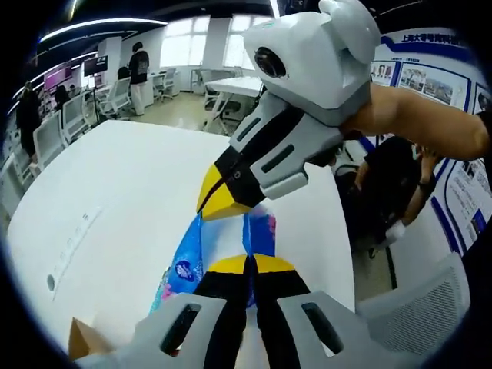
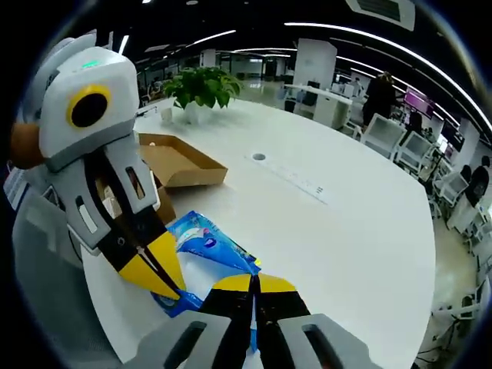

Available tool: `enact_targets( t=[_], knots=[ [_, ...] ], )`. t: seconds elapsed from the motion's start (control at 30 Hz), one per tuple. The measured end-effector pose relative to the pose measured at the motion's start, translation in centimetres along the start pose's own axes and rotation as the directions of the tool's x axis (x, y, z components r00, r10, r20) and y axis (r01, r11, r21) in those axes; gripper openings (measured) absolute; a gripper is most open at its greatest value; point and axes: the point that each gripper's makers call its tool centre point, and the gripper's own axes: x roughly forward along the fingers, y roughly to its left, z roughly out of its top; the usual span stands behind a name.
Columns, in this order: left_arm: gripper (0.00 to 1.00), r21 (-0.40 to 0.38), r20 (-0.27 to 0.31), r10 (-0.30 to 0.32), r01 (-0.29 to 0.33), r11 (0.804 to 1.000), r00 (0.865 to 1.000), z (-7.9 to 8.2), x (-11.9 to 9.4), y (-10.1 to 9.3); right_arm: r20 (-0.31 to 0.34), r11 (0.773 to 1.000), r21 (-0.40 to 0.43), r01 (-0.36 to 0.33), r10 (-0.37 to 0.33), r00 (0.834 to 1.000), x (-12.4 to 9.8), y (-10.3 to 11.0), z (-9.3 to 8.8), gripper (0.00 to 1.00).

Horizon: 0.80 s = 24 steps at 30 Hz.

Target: Operate the shoe box by opening the lid, removing the specified soft item, and placing it in the target area until the item is outside and the box remains undamaged.

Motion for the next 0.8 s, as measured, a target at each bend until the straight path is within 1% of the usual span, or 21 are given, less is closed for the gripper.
enact_targets(
  t=[0.23,0.47,0.67,0.8],
  knots=[
    [0.0,0.005,-0.013,-0.026,0.026,1.0,1.0,0.8,1.8,0.5,-0.016,1.0,0.022,0.017,-0.017,1.0,-0.1,-1.7,-1.1,0.0],
    [0.0,0.004,-0.019,-0.048,0.048,0.999,0.999,1.7,3.9,0.6,-0.045,0.998,0.04,0.045,-0.043,0.998,-0.5,-3.7,-2.6,0.0],
    [0.0,0.027,-0.029,-0.06,0.061,0.998,0.998,1.8,5.7,0.5,-0.066,0.997,0.05,0.065,-0.061,0.996,-0.6,-5.2,-3.9,0.0],
    [0.0,0.025,-0.03,-0.066,0.067,0.997,0.997,1.8,6.7,0.4,-0.079,0.995,0.059,0.077,-0.072,0.994,-0.6,-5.8,-4.8,0.0]
  ],
)
